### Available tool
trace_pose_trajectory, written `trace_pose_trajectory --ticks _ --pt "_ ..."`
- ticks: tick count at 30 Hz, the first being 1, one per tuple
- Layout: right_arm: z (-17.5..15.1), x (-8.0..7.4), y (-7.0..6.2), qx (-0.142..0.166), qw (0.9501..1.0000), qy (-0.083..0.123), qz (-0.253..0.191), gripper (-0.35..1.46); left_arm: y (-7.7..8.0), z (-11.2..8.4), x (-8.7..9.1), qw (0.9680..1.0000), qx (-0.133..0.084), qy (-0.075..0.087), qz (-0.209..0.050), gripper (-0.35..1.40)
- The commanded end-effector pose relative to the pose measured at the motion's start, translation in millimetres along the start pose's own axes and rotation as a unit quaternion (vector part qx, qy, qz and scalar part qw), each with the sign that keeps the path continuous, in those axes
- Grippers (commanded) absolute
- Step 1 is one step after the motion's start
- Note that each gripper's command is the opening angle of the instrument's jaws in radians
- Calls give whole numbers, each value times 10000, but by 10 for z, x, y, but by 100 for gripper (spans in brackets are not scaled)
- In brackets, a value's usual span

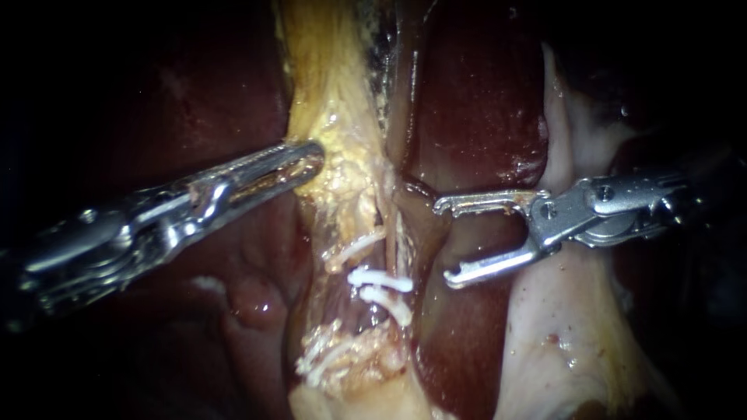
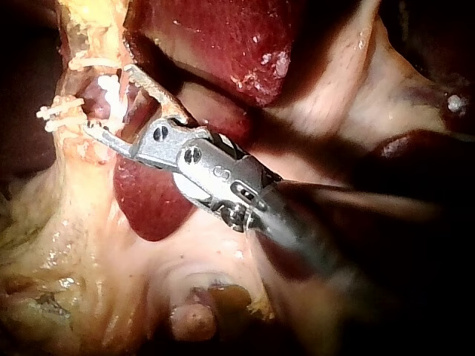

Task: Going back second clip right tube

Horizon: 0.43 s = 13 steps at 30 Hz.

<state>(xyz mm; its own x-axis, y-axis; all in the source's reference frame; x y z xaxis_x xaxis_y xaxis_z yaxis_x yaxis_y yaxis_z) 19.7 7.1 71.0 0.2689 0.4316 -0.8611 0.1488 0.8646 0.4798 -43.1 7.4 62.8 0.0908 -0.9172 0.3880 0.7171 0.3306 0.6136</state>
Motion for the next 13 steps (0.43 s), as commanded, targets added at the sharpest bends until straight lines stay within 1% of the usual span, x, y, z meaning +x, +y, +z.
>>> trace_pose_trajectory --ticks 1,13 --pt "0 1 0 -1 10000 1 0 60 -1 1 0 10000 2 23 4 -35" --pt "-2 1 0 1 10000 2 1 60 0 0 1 10000 11 27 9 -35"
